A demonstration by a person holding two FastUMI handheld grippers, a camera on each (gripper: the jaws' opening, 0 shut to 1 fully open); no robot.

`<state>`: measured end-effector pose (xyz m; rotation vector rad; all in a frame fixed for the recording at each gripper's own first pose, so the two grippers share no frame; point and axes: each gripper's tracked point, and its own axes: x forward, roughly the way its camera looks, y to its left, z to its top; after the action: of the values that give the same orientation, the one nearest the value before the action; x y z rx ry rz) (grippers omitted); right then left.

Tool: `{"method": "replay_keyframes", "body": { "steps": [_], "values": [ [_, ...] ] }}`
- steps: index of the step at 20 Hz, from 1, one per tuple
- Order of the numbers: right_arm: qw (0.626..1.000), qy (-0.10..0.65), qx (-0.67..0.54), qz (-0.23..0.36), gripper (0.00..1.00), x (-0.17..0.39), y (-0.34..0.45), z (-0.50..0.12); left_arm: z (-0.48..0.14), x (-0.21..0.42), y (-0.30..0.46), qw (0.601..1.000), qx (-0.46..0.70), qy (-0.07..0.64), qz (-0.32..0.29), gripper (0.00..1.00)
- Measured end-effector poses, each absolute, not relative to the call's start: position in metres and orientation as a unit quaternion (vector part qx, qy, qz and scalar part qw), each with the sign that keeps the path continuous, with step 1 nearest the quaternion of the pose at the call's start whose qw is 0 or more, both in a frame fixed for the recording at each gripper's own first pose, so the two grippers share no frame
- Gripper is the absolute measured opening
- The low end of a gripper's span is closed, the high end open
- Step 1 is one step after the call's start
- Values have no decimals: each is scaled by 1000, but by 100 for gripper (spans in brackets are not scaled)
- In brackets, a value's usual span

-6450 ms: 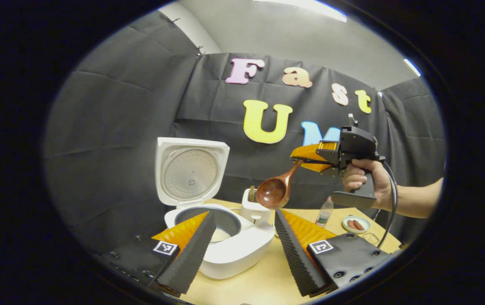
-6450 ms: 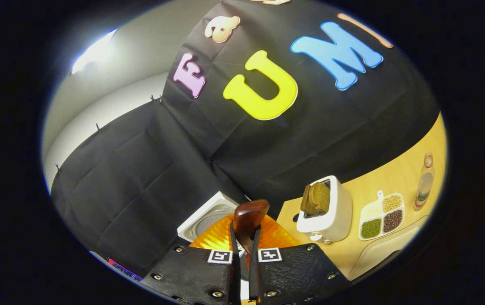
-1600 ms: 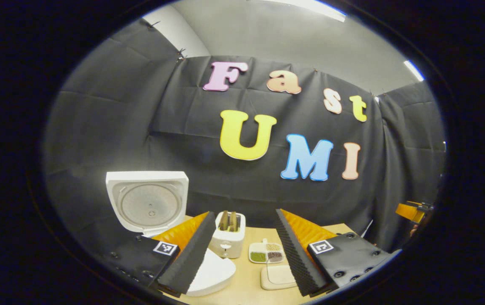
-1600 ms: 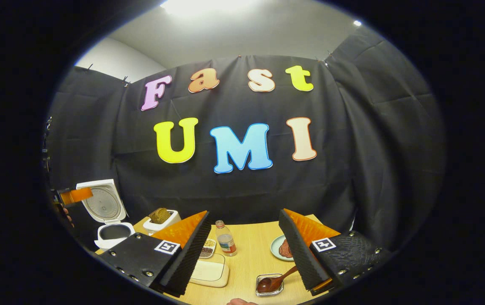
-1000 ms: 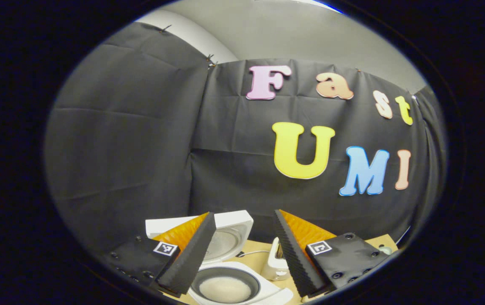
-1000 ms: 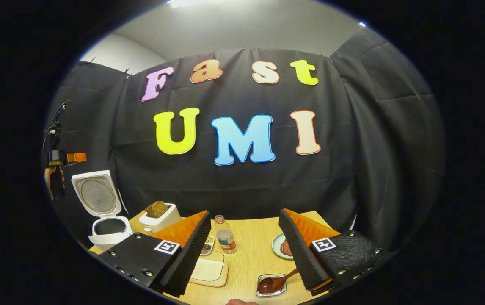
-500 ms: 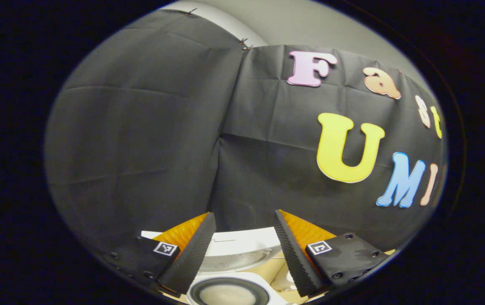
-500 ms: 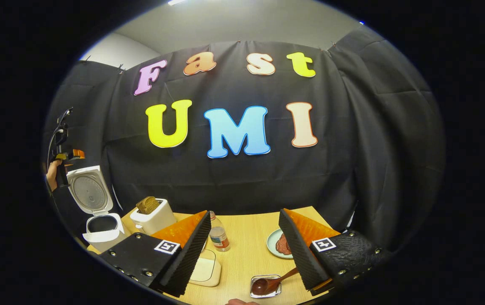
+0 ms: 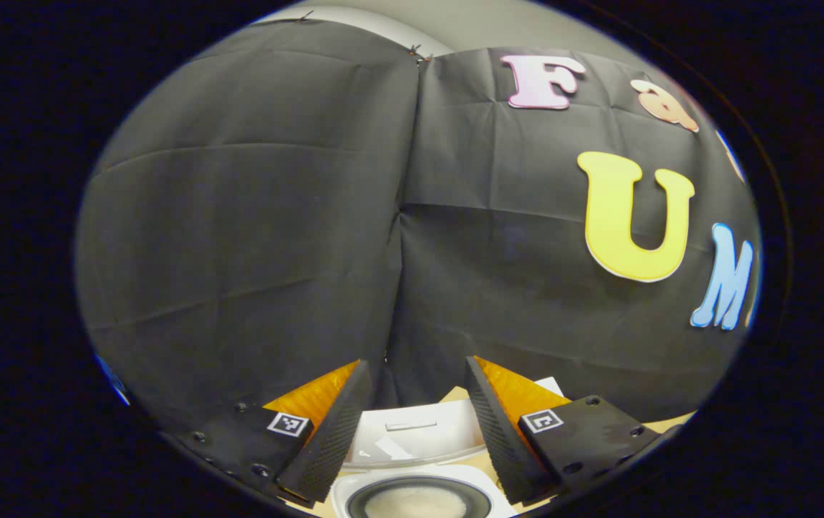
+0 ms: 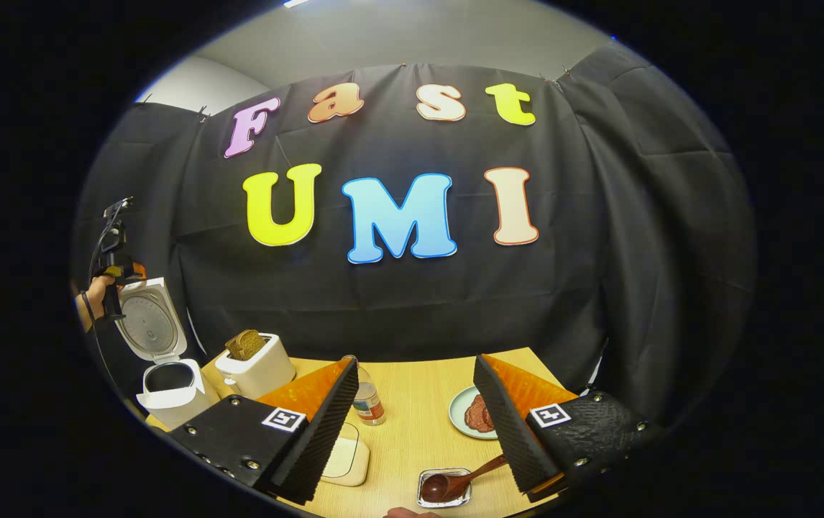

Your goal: Close the left gripper, press the button to open the rice cooker; take a wooden spoon from the chopstick holder with the right hand, scoop a spoonful of rice and pour it into the rice cooker, then put the wooden spoon back into the chopstick holder.

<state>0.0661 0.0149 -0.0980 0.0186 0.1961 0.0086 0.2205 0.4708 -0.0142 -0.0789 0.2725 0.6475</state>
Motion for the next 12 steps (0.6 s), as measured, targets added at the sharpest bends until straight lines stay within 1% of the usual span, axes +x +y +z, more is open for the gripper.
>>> {"method": "replay_keyframes", "body": {
  "steps": [1,2,5,12],
  "values": [
    [995,98,7,6,97,66,16,-100,-15,220,470,937,-35,139,317,95],
    [995,98,6,8,97,65,15,-100,-18,220,469,937,-43,142,317,93],
    [995,97,13,13,98,63,16,-100,-20,223,469,938,-49,151,308,96],
    [995,92,19,17,97,55,11,-95,-15,221,463,943,-55,148,293,95]
  ]
}}
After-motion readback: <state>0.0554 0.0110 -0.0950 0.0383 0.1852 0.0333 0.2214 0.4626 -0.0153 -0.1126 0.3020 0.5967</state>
